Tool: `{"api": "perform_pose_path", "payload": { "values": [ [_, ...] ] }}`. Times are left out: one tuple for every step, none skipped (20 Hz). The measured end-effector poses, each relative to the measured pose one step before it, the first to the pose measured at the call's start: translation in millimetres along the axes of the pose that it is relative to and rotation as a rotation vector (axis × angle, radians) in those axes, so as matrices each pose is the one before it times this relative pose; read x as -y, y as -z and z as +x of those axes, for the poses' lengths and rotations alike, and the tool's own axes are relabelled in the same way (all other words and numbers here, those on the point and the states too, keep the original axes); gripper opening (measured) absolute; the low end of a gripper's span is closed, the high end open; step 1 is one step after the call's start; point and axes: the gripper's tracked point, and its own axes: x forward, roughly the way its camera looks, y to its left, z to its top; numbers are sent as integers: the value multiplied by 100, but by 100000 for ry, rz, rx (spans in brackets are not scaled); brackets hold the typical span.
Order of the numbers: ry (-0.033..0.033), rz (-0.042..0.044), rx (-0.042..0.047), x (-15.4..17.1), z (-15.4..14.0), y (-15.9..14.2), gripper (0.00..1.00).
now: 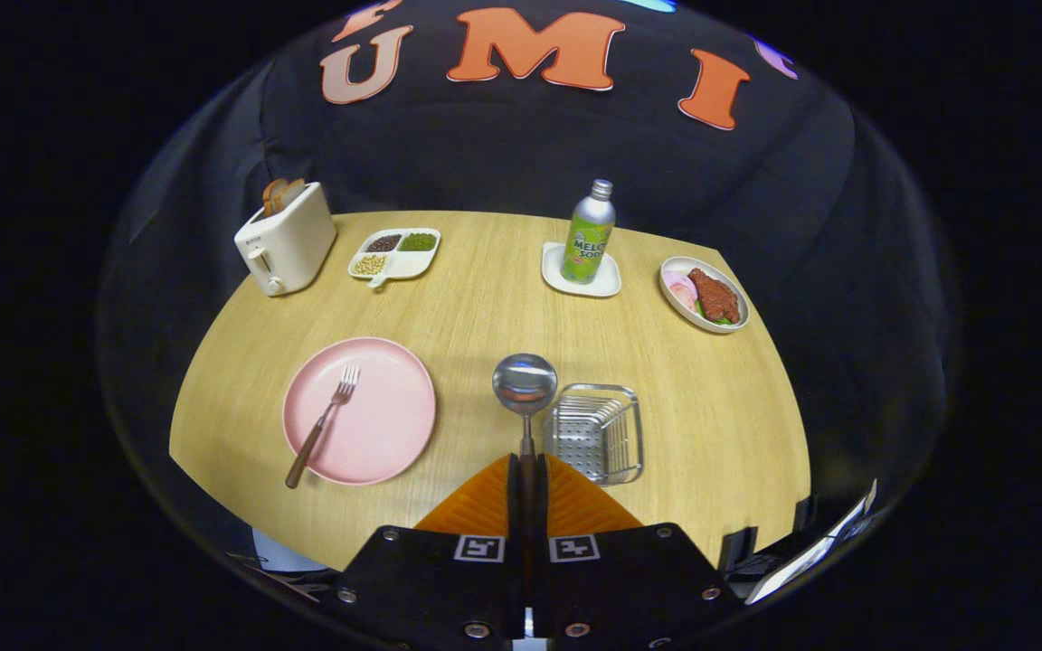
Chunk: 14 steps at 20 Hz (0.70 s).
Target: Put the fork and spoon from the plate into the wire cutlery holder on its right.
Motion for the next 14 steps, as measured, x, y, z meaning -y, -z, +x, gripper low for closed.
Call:
{"api": "perform_pose_path", "payload": {
  "values": [
    [-48,-1153,-2492,759,-189,459,4],
    [-631,-516,-2049,466,-69,366,4],
    [-783,-583,-2384,451,-143,443,4],
    [-435,-918,-2419,339,83,405,4],
    [186,-1651,-1924,508,5,219,4],
    [39,-2043,-1839,620,-112,164,4],
    [-270,-2057,-1928,259,56,-2,4],
    [-875,-1841,-2335,91,108,48,4],
    [-1381,-1547,-2662,-150,175,-5,4],
    [-1318,-1392,-2747,-15,338,12,4],
    [-267,-671,-2203,133,266,-95,4],
    [-638,-817,-1505,120,388,-219,4],
    [-220,-75,-1368,116,320,-229,4],
    [160,143,-1331,278,434,-194,4]
  ]
}}
